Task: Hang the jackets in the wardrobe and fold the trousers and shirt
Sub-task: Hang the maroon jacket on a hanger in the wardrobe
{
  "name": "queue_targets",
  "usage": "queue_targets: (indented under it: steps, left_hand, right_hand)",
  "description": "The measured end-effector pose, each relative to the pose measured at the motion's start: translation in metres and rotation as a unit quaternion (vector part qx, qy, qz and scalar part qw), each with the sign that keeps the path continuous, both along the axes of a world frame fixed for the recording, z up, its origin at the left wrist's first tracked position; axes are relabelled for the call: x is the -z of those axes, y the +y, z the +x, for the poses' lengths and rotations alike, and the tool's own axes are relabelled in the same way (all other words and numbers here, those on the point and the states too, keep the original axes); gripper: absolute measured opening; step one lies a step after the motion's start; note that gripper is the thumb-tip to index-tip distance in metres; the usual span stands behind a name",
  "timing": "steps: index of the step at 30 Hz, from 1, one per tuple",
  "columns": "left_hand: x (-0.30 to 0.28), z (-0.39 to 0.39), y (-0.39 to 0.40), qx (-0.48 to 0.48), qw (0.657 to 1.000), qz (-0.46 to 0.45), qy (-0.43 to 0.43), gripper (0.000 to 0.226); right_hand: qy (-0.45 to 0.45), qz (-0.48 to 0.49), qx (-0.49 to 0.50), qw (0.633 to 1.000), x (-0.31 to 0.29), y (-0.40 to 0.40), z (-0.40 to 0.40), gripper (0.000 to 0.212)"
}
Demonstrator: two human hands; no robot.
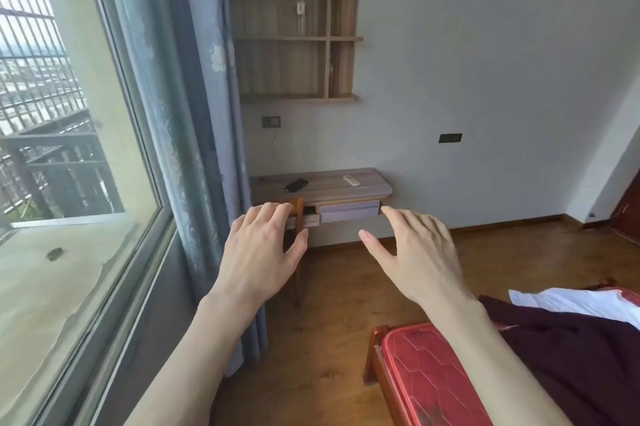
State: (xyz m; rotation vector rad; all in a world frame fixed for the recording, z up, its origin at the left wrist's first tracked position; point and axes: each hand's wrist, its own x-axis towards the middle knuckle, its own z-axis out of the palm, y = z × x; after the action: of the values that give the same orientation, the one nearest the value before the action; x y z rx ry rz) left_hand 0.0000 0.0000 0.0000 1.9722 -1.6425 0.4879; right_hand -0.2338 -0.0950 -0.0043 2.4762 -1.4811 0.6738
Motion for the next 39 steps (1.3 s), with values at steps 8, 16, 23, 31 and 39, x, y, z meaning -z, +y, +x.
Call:
queue_targets:
  steps: [8, 16, 23, 31, 39]
  left_hand:
    - [-0.007, 0.037, -0.127, 0.008, 1.0, -0.003, 0.023, 0.044]
    - [-0.003, 0.079, -0.228, 0.021, 1.0, 0.01, 0.021, 0.047]
    - [0.012, 0.143, -0.337, 0.07, 0.997, 0.016, 0.015, 0.047]
    - [0.02, 0.213, -0.452, 0.146, 0.989, 0.024, -0.006, 0.044]
    - [0.018, 0.229, -0.544, 0.216, 0.976, 0.038, 0.017, 0.047]
  right_hand:
    - [-0.028, -0.032, 0.009, 0.999, -0.001, -0.128, 0.035, 0.078]
    - [-0.009, -0.013, 0.028, 0.999, 0.003, -0.221, 0.077, 0.076]
    - [0.004, -0.012, 0.078, 0.997, 0.018, -0.309, 0.137, 0.077]
    - [-0.019, -0.007, 0.156, 0.988, 0.027, -0.394, 0.203, 0.076]
    - [-0.011, -0.009, 0.227, 0.974, 0.023, -0.446, 0.219, 0.078]
